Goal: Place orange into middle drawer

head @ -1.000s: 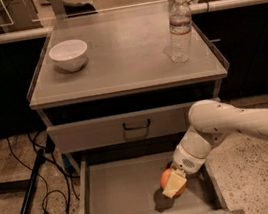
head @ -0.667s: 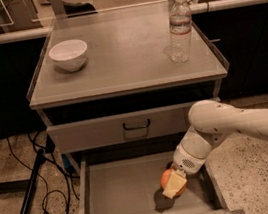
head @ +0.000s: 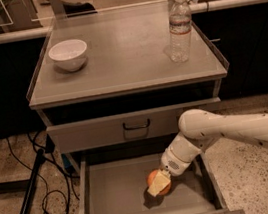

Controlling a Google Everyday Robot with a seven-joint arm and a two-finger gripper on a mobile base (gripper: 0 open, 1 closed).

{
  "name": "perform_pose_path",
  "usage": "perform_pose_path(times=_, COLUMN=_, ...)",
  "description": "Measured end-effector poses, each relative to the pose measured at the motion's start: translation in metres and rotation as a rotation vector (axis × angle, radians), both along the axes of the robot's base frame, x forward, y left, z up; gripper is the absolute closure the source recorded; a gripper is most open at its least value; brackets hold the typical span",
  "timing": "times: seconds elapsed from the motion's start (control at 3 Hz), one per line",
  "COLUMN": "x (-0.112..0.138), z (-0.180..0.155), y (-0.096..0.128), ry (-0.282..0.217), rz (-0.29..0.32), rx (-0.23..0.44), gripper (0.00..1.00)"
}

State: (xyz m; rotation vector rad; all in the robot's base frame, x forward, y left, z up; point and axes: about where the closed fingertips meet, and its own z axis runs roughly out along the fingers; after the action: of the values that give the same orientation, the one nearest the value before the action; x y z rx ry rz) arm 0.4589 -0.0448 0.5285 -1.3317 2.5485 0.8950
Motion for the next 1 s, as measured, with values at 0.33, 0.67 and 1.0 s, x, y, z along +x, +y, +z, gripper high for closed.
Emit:
perform_pose_path(times=0.33, x=0.0, z=-0.001, y=0.0, ry=0.001, rz=0.0, rx=0.001, gripper=1.0)
perform_pose_path(times=0.67, x=-0.002, z=-0.018, y=0.007, ry=0.018, rz=-0.018, rx=0.003, gripper=1.0)
perform_pose_path(times=1.0, x=0.004, z=-0.039, y=0.017, ry=0.029, rz=-0.037, rx=0.014, gripper=1.0)
